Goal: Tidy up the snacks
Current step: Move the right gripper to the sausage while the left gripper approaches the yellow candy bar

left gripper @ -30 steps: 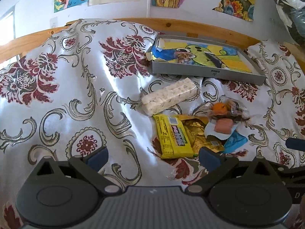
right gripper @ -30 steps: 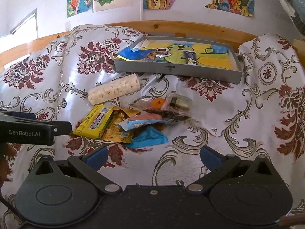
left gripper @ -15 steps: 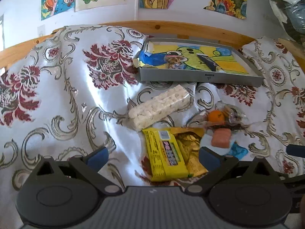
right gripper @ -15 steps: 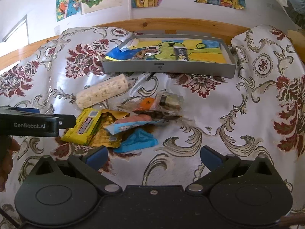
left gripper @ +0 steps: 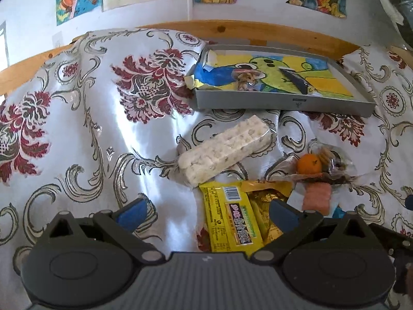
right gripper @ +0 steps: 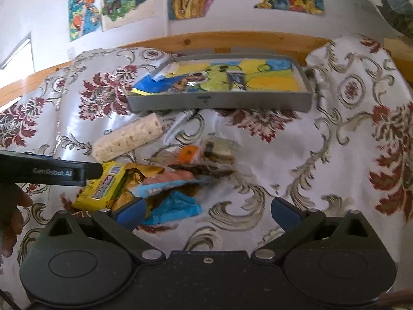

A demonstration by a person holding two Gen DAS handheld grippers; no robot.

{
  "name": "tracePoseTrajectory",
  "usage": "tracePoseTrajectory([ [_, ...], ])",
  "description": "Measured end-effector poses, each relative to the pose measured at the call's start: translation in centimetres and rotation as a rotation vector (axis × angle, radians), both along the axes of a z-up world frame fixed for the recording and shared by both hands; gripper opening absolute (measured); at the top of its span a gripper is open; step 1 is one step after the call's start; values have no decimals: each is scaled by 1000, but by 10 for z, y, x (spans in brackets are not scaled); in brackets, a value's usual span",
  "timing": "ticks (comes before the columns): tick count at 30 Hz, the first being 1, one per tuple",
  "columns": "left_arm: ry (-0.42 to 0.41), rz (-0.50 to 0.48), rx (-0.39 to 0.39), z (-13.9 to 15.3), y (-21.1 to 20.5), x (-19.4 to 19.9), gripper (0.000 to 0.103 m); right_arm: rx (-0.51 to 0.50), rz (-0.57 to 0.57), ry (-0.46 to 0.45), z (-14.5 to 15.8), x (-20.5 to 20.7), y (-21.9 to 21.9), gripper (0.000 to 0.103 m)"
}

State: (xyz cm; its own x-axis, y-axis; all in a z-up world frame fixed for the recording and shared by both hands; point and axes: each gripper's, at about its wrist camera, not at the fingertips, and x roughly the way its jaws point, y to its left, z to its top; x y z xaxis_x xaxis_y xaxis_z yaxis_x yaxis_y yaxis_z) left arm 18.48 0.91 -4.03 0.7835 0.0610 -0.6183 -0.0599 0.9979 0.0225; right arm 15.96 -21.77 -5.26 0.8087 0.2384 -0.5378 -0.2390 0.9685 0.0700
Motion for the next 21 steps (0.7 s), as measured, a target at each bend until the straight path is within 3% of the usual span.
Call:
tracePoseTrajectory([
  [15, 12, -32, 29, -3, 13, 8, 102, 47, 83, -19, -8, 17, 12, 102],
  [21, 25, -86, 33, -5, 22, 7, 102, 74, 150, -18, -14, 28, 23, 102],
])
